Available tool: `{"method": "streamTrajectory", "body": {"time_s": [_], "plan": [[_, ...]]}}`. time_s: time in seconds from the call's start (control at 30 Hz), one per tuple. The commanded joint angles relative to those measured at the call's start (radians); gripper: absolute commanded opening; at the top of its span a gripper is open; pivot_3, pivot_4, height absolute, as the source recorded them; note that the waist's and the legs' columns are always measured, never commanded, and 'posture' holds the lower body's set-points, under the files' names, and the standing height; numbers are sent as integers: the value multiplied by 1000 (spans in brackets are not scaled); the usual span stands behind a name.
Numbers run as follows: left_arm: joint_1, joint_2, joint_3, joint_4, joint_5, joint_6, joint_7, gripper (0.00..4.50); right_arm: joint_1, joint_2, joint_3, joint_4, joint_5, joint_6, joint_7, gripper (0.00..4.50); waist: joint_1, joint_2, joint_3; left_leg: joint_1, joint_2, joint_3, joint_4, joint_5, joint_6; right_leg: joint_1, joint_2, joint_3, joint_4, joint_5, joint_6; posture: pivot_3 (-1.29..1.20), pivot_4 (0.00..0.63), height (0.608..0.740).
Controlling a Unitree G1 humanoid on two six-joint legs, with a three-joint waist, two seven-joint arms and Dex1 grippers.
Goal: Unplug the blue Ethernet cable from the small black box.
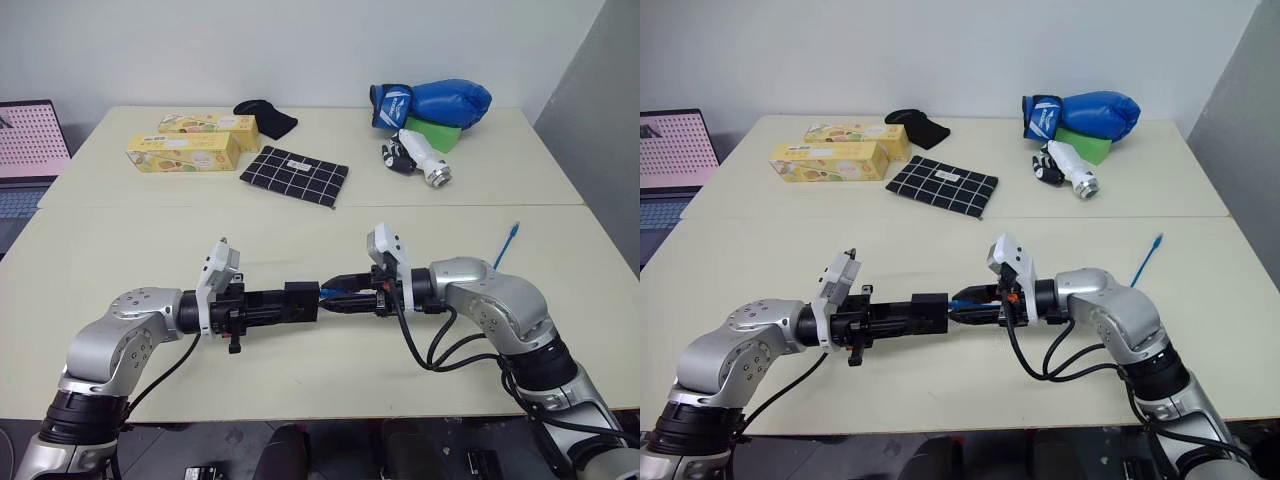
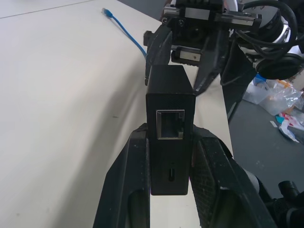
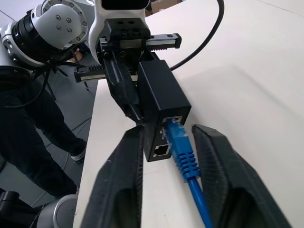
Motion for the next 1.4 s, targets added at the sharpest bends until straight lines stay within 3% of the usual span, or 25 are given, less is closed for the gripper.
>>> {"method": "streamTrajectory", "body": {"time_s": [0.03,0.17,0.43,0.8,0.93,1.07,1.2,1.23,1.4], "plan": [[3,2,-2,-27,5,-28,-17,775,-20,-6,7,-19,5,-2,30,675,0,0,0,0,0,0,0,0,0,0,0,0,0,0,0,0,150,740],[9,4,-9,-31,12,-41,-36,775,-28,-15,14,-14,6,8,52,110,0,0,0,0,0,0,0,0,0,0,0,0,0,0,0,0,150,740],[17,-10,3,-30,0,-44,-31,775,-27,-44,37,-1,-15,6,86,107,0,0,0,0,0,0,0,0,0,0,0,0,0,0,0,0,150,740],[101,-8,153,-12,-44,-19,52,775,25,-188,-38,132,-82,-73,125,72,-1,0,0,-1,0,0,0,0,0,0,-1,0,0,0,0,0,150,740],[131,-13,178,-19,-37,-24,95,775,0,-139,-117,271,-156,-168,-21,72,-2,0,0,-1,0,0,0,0,0,0,-2,0,0,0,0,0,150,740],[125,-38,173,-29,-19,-28,167,775,-74,-60,-168,538,-340,-373,-313,72,-2,0,0,0,0,1,0,0,0,0,-1,0,0,0,0,0,150,740],[105,-44,156,-30,9,-29,220,775,-106,-36,-168,707,-437,-515,-408,72,1,0,0,-2,0,2,0,0,0,-1,-1,0,-1,0,0,0,150,740],[97,-47,152,-25,21,-34,234,775,-110,-29,-173,725,-441,-529,-412,772,1,0,0,-2,0,3,0,0,0,-1,-1,0,-1,0,0,0,150,740],[59,-69,153,11,87,-73,321,775,-102,-30,-208,665,-401,-521,-337,1839,0,0,0,-2,0,3,0,0,0,-1,-1,1,-1,0,0,0,150,740]]}}
